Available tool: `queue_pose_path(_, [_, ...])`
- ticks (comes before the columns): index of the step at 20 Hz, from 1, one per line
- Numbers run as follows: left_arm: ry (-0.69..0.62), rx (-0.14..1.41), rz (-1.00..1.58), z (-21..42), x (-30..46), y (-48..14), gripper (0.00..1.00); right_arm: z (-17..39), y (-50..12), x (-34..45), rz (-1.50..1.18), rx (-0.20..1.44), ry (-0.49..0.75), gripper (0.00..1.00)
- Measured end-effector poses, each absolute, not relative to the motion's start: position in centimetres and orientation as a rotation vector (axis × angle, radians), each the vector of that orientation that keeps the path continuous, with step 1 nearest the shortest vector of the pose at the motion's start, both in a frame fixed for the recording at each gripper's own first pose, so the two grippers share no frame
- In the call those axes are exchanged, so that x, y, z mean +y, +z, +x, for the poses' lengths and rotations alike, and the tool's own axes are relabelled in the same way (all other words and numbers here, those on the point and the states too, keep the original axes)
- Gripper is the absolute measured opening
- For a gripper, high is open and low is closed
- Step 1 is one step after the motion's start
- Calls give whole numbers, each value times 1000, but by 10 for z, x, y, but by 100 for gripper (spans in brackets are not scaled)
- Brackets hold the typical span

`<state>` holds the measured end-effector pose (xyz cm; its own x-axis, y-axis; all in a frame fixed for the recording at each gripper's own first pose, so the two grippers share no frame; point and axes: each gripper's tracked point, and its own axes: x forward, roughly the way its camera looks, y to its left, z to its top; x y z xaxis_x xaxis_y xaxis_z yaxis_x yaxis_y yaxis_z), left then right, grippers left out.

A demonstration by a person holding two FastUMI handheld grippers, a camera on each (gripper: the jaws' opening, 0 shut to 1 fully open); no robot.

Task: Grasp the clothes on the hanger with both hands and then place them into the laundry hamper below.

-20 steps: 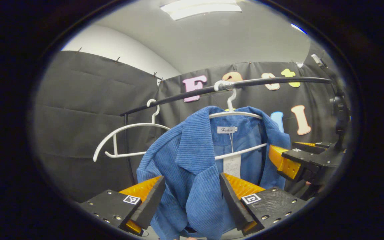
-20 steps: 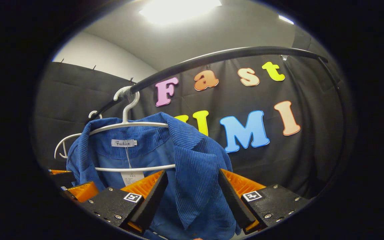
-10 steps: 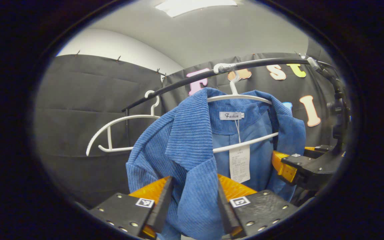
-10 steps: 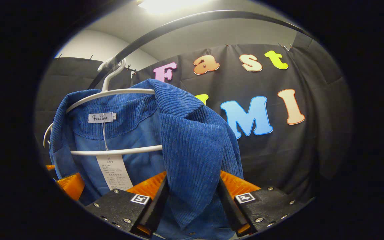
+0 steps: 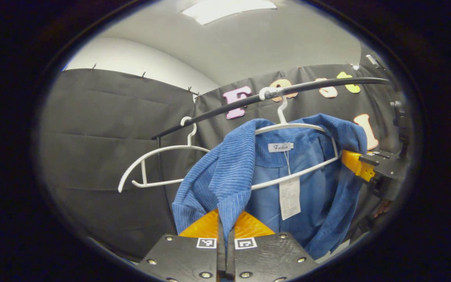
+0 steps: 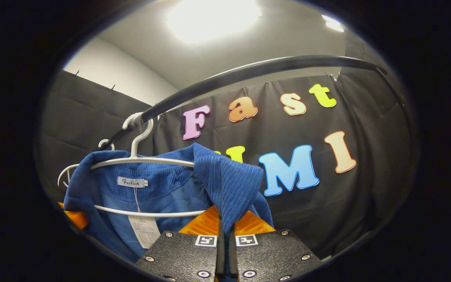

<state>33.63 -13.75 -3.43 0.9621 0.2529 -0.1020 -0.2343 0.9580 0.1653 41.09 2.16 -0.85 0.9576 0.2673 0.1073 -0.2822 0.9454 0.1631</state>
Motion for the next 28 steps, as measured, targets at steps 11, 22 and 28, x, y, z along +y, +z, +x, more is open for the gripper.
queue_pose_path(11, [222,5,149,311,-108,50,2,412,42,1,189,-165,237,3])
queue_pose_path(22, [215,-27,111,358,-24,92,2,449,69,-14,20,-219,174,3])
queue_pose_path(28, [225,37,120,398,-3,53,2,482,44,-40,-6,-198,109,3])
